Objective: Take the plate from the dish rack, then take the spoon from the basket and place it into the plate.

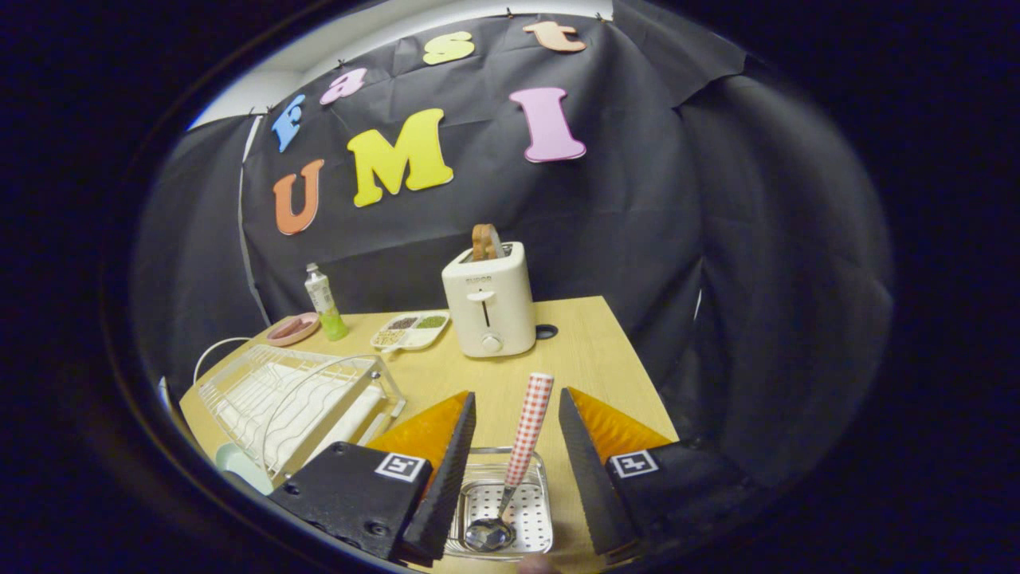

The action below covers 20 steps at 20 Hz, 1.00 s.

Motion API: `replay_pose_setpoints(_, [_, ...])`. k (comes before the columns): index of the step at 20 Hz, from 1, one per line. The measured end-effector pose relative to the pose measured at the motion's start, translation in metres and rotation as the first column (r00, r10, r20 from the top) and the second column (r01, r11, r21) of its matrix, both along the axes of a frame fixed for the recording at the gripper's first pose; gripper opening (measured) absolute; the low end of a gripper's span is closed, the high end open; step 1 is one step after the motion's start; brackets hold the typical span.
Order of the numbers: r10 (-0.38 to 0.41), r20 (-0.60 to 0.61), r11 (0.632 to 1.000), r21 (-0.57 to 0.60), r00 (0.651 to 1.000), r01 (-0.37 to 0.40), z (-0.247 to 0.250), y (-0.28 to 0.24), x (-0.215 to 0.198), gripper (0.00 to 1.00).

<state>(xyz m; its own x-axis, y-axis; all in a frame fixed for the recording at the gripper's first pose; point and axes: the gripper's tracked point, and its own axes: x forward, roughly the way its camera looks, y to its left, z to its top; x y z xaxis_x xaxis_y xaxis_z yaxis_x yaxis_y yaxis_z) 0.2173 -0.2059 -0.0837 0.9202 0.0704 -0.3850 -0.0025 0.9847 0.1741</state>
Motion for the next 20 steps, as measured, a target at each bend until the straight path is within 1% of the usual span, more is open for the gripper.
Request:
replay_pose_setpoints(3, [-0.007,-0.016,1.000,0.013,1.000,0.007,-0.004,0.001,0.001,0.53])
replay_pose_setpoints(4, [-0.023,-0.015,1.000,0.009,1.000,0.024,-0.005,-0.002,0.001,0.49])
replay_pose_setpoints(5, [-0.034,-0.016,0.999,0.013,0.999,0.034,-0.004,-0.003,0.001,0.41])
replay_pose_setpoints(6, [-0.042,-0.014,0.999,0.021,0.999,0.043,-0.002,-0.003,-0.002,0.36])
replay_pose_setpoints(7, [-0.035,-0.006,0.999,0.032,0.999,0.035,0.001,0.001,-0.005,0.23])
replay_pose_setpoints(10, [-0.028,0.031,0.998,0.060,0.999,0.026,0.015,0.011,-0.015,0.16])
replay_pose_setpoints(11, [-0.035,0.051,0.997,0.068,0.998,0.031,0.022,0.014,-0.019,0.12])
replay_pose_setpoints(12, [-0.046,0.075,0.997,0.066,0.996,0.041,0.030,0.014,-0.023,0.10])
replay_pose_setpoints(15, [-0.079,0.148,0.997,0.022,0.986,0.077,0.053,0.011,-0.031,0.08])
replay_pose_setpoints(17, [-0.108,0.194,0.993,-0.022,0.975,0.114,0.068,0.006,-0.034,0.08])
replay_pose_setpoints(20, [-0.156,0.286,0.981,-0.065,0.945,0.182,0.103,-0.001,-0.039,0.08])
